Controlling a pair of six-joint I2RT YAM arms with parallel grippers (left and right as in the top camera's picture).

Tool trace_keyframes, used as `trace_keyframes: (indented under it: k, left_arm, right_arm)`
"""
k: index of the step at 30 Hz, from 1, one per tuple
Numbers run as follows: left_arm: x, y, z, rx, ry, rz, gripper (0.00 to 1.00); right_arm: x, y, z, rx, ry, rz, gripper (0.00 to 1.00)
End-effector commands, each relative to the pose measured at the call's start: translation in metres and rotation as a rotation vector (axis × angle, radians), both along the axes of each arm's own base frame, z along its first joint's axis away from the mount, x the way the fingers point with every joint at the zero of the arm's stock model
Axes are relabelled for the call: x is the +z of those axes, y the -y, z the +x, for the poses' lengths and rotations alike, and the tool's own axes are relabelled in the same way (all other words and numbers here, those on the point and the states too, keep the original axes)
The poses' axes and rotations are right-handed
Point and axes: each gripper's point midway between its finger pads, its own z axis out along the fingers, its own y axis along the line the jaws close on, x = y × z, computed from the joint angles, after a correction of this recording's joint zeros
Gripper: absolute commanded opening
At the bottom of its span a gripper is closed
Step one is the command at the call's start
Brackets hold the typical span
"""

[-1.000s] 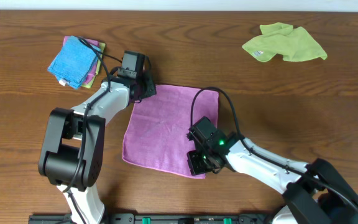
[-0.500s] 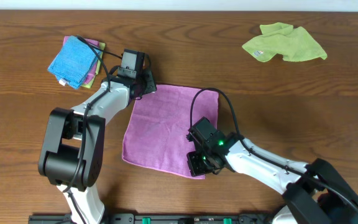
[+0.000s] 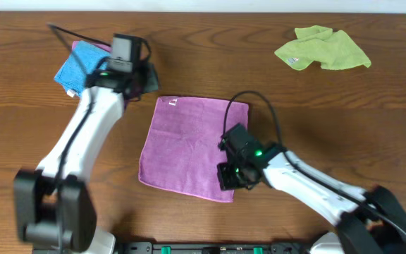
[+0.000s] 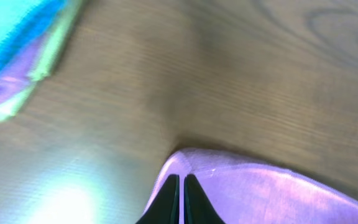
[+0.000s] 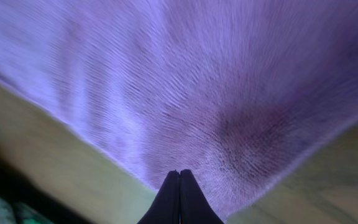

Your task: Fold the cloth

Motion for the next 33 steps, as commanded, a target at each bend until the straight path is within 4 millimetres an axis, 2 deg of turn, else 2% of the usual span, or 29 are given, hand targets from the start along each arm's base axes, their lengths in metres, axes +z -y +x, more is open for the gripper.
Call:
trace_keyframes:
  k: [1,5,11,15,20,23,29,31,33]
  left_arm:
    - [0.0,-0.024,-0.031,0.031,-0.104,0.032,0.06]
    - [-0.011,-0.031,-0.073,0.016,-0.253,-0.004,0.06]
    - [-0.023,-0.029,-0.12,-0.025,-0.31,-0.051,0.06]
    - [-0.032,-0.024,-0.146,-0.065,-0.326,-0.076,0.06]
    - [-0.06,-0.021,-0.181,-0.083,-0.406,-0.095,0.06]
    - [-0.079,-0.02,-0.2,-0.085,-0.459,-0.109,0.06]
    - [-0.106,-0.015,-0.225,-0.092,-0.528,-0.146,0.22]
    - [-0.113,-0.013,-0.23,-0.091,-0.537,-0.157,0.29]
    - [-0.118,-0.01,-0.233,-0.098,-0.538,-0.181,0.31]
  right_arm:
    - [0.049,-0.003,0.019,-0.014,0.111,0.086,0.01]
    - [0.084,0.011,0.007,-0.042,0.129,0.156,0.02]
    - [0.102,0.032,-0.018,-0.091,0.168,0.196,0.02]
    - [0.093,0.042,-0.033,-0.145,0.146,0.208,0.02]
    - [0.066,0.052,-0.051,-0.205,0.073,0.185,0.02]
    - [0.053,0.052,-0.062,-0.215,0.016,0.198,0.16]
    - [0.04,0.054,-0.068,-0.241,-0.025,0.191,0.33]
    - [0.041,0.054,-0.068,-0.241,-0.022,0.193,0.34]
    - [0.041,0.053,-0.067,-0.241,-0.018,0.197,0.34]
